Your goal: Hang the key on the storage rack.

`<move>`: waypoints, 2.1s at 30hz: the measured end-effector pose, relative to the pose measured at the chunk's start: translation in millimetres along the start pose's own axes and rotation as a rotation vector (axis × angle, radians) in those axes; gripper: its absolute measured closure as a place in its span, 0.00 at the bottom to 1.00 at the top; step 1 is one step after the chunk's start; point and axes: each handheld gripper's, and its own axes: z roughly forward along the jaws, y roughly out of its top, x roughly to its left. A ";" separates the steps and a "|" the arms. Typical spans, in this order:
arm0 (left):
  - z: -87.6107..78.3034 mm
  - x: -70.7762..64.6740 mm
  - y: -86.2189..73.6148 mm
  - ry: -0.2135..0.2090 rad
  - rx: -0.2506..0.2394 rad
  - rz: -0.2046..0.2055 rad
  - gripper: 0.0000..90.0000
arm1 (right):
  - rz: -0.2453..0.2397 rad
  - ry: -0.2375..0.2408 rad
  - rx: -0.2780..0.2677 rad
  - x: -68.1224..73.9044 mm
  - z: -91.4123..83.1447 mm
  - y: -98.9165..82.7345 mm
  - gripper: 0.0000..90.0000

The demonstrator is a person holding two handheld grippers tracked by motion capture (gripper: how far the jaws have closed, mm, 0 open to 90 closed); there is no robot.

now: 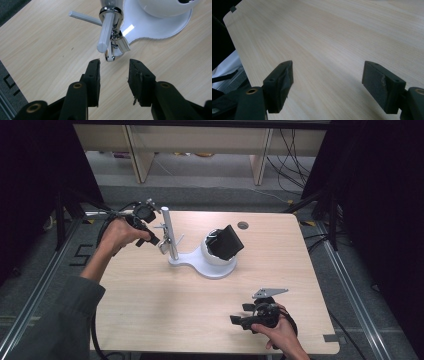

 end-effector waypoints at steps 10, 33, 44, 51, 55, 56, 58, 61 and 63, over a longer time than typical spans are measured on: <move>2.5 -1.8 -13.5 -0.028 -0.034 -0.024 0.57 | -0.014 -0.008 -0.006 0.8 -0.4 0.3 0.29; 4.1 -13.4 -46.5 -0.087 -0.068 -0.026 0.35 | -0.006 -0.006 -0.016 -2.2 0.8 0.0 0.29; 10.5 -31.8 -65.7 -0.143 -0.090 0.010 0.31 | -0.004 -0.009 -0.008 -3.1 0.0 0.6 0.29; 16.6 -48.3 -84.4 -0.150 -0.106 0.040 0.28 | -0.008 -0.009 -0.015 -1.3 0.5 0.7 0.29; 22.5 -60.0 -96.5 -0.163 -0.115 0.045 0.27 | 0.015 0.009 -0.011 1.3 2.6 2.1 0.29; 24.2 -63.5 -99.9 -0.168 -0.107 0.044 0.27 | 0.003 -0.005 -0.001 1.2 2.1 3.0 0.29; 27.0 -68.9 -106.5 -0.181 -0.106 0.047 0.27 | -0.004 0.006 -0.001 1.1 3.7 3.7 0.29; 30.4 -75.6 -114.9 -0.190 -0.123 0.042 0.26 | 0.000 0.009 0.005 2.2 5.0 4.4 0.29; 33.1 -79.1 -120.6 -0.199 -0.129 0.059 0.25 | -0.022 0.002 -0.001 1.8 5.6 5.5 0.29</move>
